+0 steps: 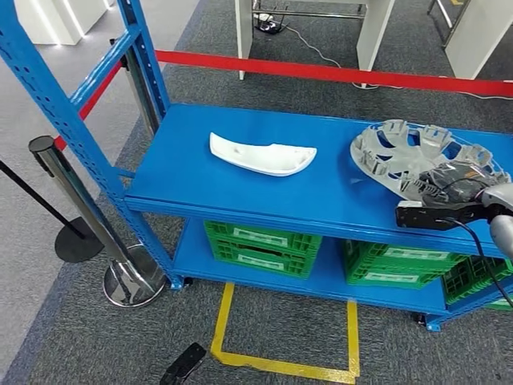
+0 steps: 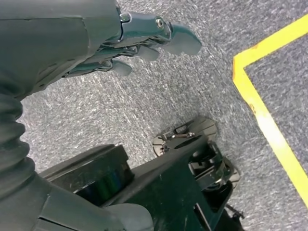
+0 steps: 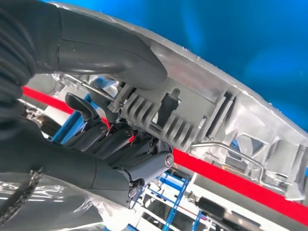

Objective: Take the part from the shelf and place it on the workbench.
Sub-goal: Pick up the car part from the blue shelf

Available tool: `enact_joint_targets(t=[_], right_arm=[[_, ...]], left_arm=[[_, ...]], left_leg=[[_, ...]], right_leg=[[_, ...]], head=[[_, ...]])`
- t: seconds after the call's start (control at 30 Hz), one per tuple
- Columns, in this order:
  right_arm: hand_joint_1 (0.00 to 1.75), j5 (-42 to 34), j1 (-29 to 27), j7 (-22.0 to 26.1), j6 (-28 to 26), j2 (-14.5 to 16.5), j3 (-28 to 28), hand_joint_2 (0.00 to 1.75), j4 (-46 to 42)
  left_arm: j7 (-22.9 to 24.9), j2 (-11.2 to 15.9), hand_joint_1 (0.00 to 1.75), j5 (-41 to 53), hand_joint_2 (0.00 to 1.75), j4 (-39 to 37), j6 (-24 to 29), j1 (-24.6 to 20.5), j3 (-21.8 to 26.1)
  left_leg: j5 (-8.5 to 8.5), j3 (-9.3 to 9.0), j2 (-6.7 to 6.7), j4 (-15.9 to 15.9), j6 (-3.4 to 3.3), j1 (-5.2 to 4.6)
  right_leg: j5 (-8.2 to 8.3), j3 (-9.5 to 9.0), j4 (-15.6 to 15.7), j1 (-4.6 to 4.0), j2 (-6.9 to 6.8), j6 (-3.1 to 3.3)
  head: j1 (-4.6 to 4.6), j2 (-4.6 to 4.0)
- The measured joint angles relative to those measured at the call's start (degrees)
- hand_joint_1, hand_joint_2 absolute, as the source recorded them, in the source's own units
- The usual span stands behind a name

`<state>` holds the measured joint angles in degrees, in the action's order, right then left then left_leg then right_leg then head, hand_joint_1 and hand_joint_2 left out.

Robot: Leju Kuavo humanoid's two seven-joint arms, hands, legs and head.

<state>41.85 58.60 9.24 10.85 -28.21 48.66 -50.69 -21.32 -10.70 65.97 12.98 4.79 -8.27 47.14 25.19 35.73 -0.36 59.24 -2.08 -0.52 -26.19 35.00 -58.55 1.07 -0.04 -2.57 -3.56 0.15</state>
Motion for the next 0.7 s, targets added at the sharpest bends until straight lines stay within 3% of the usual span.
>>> enact_joint_targets(t=[0.07,0.13,0.23,0.27,0.3,0.33,0.4,0.43,0.5,0.6,0.63,0.7], right_arm=[[1.75,0.01,-0.08,-0.13,0.03,0.01,0.02,1.75,-0.41],[1.75,-0.02,0.01,-0.45,0.08,0.00,-0.01,1.75,-0.84],[1.75,-0.04,0.09,-0.84,0.14,0.01,0.04,1.75,-1.20],[1.75,-0.04,0.07,-0.86,0.16,0.01,0.09,1.75,-1.22],[1.75,-0.05,0.07,-0.87,0.19,0.01,0.15,1.75,-1.23],[1.75,-0.06,0.07,-0.87,0.21,0.01,0.19,1.75,-1.27],[1.75,-0.11,0.15,-0.88,0.23,-0.01,0.22,1.75,-1.43],[1.75,-0.15,0.24,-0.89,0.24,-0.01,0.21,1.75,-1.50],[1.75,-0.23,0.40,-0.89,0.27,-0.05,0.16,1.75,-1.55],[1.75,-0.44,0.46,-0.86,0.40,-0.24,0.02,1.75,-1.67],[1.75,-0.56,0.48,-0.83,0.45,-0.36,-0.04,1.75,-1.73],[1.75,-0.89,0.47,-0.81,0.47,-0.60,-0.08,1.75,-1.83]], left_arm=[[0.01,0.02,0.00,-0.01,1.75,0.00,-0.01,0.02,0.11],[-0.01,0.04,0.00,-0.02,1.75,0.00,-0.02,-0.08,0.20],[-0.01,0.08,0.00,-0.09,1.75,0.00,-0.02,-0.15,0.28],[0.00,0.09,0.00,-0.11,1.75,0.00,-0.02,-0.13,0.32],[0.01,0.10,0.00,-0.14,1.75,0.00,-0.03,-0.12,0.35],[0.01,0.10,0.00,-0.22,1.75,0.00,-0.03,-0.15,0.39],[-0.01,0.11,0.00,-0.41,1.75,0.00,-0.04,-0.27,0.52],[-0.01,0.11,0.00,-0.50,1.75,0.00,-0.04,-0.34,0.61],[-0.01,0.11,0.00,-0.53,1.75,0.00,-0.04,-0.44,0.74],[-0.02,0.03,0.00,-0.54,1.75,0.00,-0.04,-0.46,0.83],[-0.03,-0.03,0.00,-0.55,1.75,0.00,-0.04,-0.50,0.85],[-0.11,-0.16,0.00,-0.56,1.75,0.00,-0.07,-0.60,0.87]], left_leg=[[0.12,0.14,-0.01,0.21,0.43,-0.01],[1.82,1.08,0.05,2.53,1.12,0.06],[6.78,5.75,0.12,13.07,1.83,0.36],[7.49,7.03,0.12,15.83,1.88,0.41],[7.09,7.44,0.12,16.61,1.85,0.43],[5.61,6.85,0.12,15.18,1.72,0.43],[1.46,3.65,0.10,7.89,1.18,0.40],[0.16,2.05,0.08,4.34,0.90,0.34],[-0.18,0.62,0.05,0.94,0.53,0.19],[-0.16,0.33,0.01,0.08,-0.08,0.33],[-0.30,0.21,0.01,-0.17,-0.39,0.44],[-0.41,0.11,0.04,-0.39,-0.78,0.53]], right_leg=[[0.01,0.10,0.08,0.12,0.02,0.61],[0.01,-0.04,0.16,0.34,-0.07,1.32],[-0.05,-0.13,0.18,0.35,-0.13,1.86],[-0.07,-0.16,0.16,0.33,-0.10,1.89],[-0.09,-0.21,0.15,0.31,-0.07,1.91],[-0.11,-0.28,0.14,0.29,-0.02,1.90],[-0.20,-0.47,0.13,0.23,0.07,1.79],[-0.24,-0.44,0.08,0.12,0.11,1.63],[-0.19,-0.16,0.07,-0.03,0.12,1.15],[-0.51,0.28,-0.06,0.09,0.06,0.22],[-1.36,0.90,-1.24,0.12,0.05,-0.04],[-4.52,3.82,-7.26,0.15,0.06,-0.38]], head=[[0.02,0.00],[-0.09,0.00],[-0.22,0.00],[-0.22,0.00],[-0.22,0.00],[-0.23,0.00],[-0.21,0.00],[-0.20,0.00],[-0.18,0.00],[-0.14,0.00],[-0.09,0.00],[-0.01,0.00]])
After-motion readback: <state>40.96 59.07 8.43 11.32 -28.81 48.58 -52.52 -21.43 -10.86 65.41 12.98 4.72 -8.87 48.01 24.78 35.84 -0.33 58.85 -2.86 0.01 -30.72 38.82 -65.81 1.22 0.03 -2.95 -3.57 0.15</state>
